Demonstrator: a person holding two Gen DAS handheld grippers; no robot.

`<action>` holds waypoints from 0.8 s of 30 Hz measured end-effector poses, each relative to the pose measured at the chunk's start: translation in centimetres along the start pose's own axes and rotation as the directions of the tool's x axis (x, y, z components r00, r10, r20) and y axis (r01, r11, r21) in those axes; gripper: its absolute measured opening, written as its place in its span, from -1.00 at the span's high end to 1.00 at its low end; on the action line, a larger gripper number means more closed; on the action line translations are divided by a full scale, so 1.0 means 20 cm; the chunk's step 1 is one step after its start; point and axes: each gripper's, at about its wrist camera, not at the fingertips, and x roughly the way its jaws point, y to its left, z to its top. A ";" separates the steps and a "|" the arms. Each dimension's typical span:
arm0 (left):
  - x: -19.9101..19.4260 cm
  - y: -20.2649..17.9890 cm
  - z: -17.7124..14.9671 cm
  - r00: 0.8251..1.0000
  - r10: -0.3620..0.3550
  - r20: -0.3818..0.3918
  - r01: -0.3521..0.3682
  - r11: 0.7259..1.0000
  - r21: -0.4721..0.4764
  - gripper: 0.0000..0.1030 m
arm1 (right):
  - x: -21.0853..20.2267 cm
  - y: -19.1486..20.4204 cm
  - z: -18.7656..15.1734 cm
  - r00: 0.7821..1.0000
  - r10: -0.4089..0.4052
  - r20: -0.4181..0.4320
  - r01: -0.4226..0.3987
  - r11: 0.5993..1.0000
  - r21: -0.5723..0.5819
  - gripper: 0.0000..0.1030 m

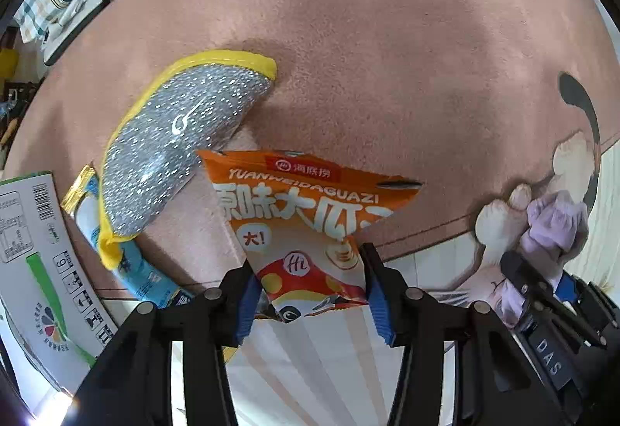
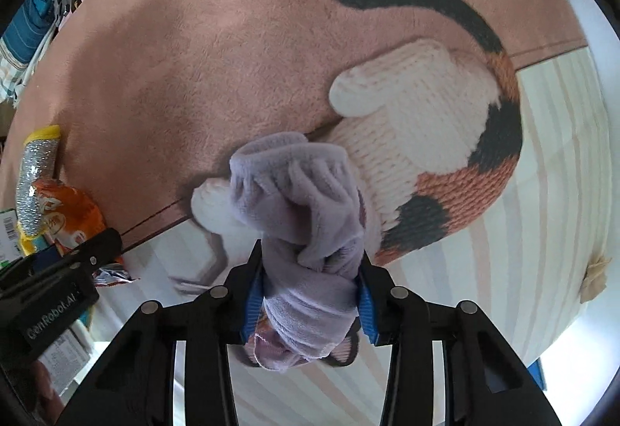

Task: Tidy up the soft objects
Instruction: 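Carry the orange bag and lavender cloth into the box, then open both tools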

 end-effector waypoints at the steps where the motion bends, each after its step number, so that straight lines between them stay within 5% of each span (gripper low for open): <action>1: -0.03 0.01 -0.02 1.000 -0.001 0.011 0.001 1.000 0.000 0.14 | -0.01 0.01 -0.01 1.000 -0.001 0.009 0.001 1.000 0.000 0.21; 12: -0.46 0.17 -0.38 0.979 -0.093 0.179 0.090 0.996 0.022 0.15 | -0.43 0.18 -0.29 0.981 0.148 0.123 -0.139 0.987 -0.081 0.23; 20: -0.91 0.88 -0.61 0.947 -0.160 0.278 0.175 0.984 -0.030 0.14 | -0.92 0.51 -0.56 0.938 0.312 0.154 -0.268 0.930 -0.252 0.23; 24: -0.93 1.38 -0.75 0.952 -0.146 0.269 0.182 0.977 -0.114 0.14 | -1.02 0.93 -0.82 0.914 0.392 0.106 -0.331 0.870 -0.365 0.23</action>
